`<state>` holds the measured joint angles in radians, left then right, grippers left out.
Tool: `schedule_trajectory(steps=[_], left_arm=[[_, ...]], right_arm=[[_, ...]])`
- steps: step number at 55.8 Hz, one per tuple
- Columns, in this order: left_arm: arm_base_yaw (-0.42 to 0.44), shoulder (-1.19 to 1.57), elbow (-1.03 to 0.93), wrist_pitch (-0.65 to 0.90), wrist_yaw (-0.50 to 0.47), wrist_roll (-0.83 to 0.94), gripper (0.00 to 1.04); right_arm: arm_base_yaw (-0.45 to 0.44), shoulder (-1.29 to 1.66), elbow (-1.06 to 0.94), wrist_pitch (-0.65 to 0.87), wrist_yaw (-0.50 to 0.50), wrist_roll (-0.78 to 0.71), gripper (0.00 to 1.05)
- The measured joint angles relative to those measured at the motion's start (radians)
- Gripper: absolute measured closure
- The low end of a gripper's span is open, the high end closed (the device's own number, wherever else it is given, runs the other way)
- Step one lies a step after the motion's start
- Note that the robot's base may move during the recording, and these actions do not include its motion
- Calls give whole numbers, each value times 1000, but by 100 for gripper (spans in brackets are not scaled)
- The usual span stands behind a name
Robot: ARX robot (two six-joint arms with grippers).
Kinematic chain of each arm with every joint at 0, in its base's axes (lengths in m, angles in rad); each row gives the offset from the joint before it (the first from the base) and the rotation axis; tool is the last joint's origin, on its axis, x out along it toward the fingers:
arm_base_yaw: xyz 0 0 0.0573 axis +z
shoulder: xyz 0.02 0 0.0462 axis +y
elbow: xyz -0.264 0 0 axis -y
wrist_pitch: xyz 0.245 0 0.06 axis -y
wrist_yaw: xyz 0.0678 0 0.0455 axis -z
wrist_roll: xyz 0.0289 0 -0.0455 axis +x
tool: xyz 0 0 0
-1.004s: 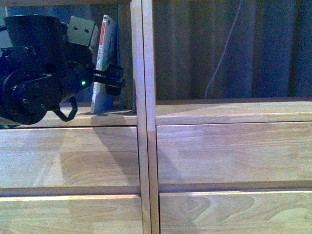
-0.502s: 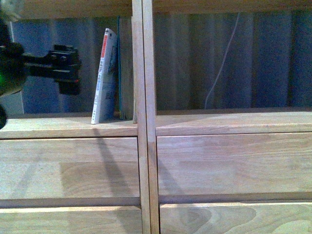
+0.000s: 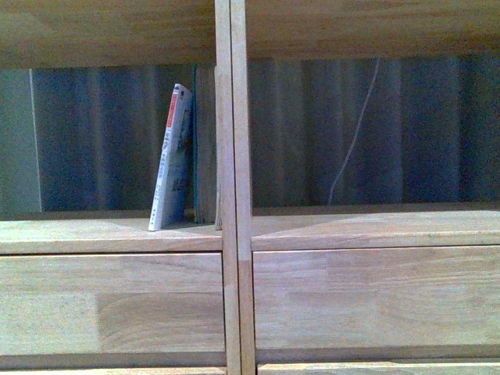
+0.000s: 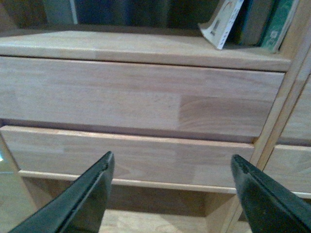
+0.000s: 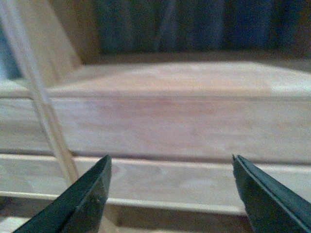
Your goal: Organize books on shelf
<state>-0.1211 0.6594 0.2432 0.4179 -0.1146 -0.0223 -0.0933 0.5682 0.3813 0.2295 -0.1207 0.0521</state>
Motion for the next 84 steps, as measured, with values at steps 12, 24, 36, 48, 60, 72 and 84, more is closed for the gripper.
schedule_trajectory(steps=[12,24,36,48,60,72,84], left_arm=[[96,-103,-91,-14,103,11,76],[116,-182,-140,-44,114,14,102],[117,-270,-180,-94,114,14,102],[117,-341,-199,-145,114,14,102],[117,-398,-232,-160,114,16,102],[117,-460,-232,-218,114,17,102],[117,-649,-231,-414,113,18,102]], right_arm=[[89,-97,-139,-9,117,-36,70],[90,-166,-219,-1,117,-48,102],[90,-238,-278,-6,117,-47,102],[90,-296,-312,-30,117,-47,102],[90,-345,-334,-58,117,-47,102],[90,-475,-367,-167,117,-47,102],[90,-563,-367,-228,118,-47,102]])
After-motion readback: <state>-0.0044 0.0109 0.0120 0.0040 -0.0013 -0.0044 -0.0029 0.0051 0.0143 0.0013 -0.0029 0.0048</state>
